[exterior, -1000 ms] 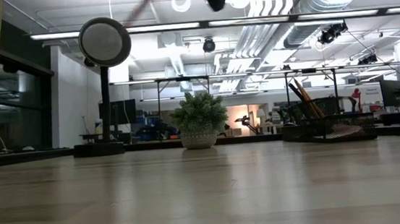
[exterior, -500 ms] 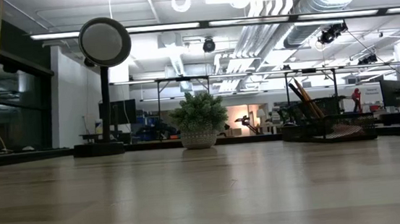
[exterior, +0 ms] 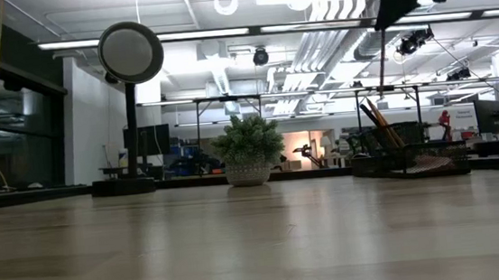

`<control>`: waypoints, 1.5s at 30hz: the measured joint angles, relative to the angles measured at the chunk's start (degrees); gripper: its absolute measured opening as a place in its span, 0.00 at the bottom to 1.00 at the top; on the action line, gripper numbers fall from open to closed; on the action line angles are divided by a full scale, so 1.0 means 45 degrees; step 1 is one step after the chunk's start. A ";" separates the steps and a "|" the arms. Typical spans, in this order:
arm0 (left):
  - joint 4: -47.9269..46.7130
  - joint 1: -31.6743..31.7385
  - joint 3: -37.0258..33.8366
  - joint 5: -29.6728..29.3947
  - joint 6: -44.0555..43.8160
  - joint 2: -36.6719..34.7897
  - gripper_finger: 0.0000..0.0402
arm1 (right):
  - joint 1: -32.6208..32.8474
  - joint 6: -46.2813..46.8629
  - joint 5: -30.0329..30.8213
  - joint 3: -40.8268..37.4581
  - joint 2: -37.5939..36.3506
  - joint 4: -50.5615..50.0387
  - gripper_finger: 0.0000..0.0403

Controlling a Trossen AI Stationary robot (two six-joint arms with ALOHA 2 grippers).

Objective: Pick and place office supplies into organizer
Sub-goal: Put the pencil into the desk organizer, then return to Home Position

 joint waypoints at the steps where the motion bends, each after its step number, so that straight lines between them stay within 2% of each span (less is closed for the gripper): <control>1: 0.0000 0.0107 0.0000 0.0189 0.0002 0.0000 0.00 | -0.0402 -0.0077 -0.0274 -0.0003 0.0183 -0.0081 0.04; 11: 0.0005 0.0510 0.0000 0.0626 -0.0013 0.0000 0.00 | -0.2909 -0.0880 -0.1788 -0.0005 0.2297 0.0027 0.04; 18: -0.0015 0.0488 0.0000 0.0831 -0.0338 0.0000 0.00 | -0.3597 -0.0954 -0.2221 -0.0005 0.3657 0.0121 0.05; 31: -0.0015 0.0488 0.0000 0.0955 -0.0304 -0.0004 0.00 | -0.3684 -0.0587 -0.2706 -0.0005 0.3928 0.0097 0.38; 37: -0.0015 0.0488 0.0000 0.0955 -0.0315 -0.0005 0.00 | -0.3684 -0.0765 -0.2109 -0.0005 0.3923 0.0236 0.52; 41: -0.0015 0.0591 0.0000 0.0370 -0.0681 -0.0005 0.00 | -0.3600 -0.0933 -0.2506 -0.0005 0.3860 0.0325 0.56; 45: -0.0002 0.0843 -0.0088 -0.0381 -0.1031 -0.0509 0.00 | -0.2984 -0.0930 -0.3463 -0.0005 0.3668 0.0329 0.52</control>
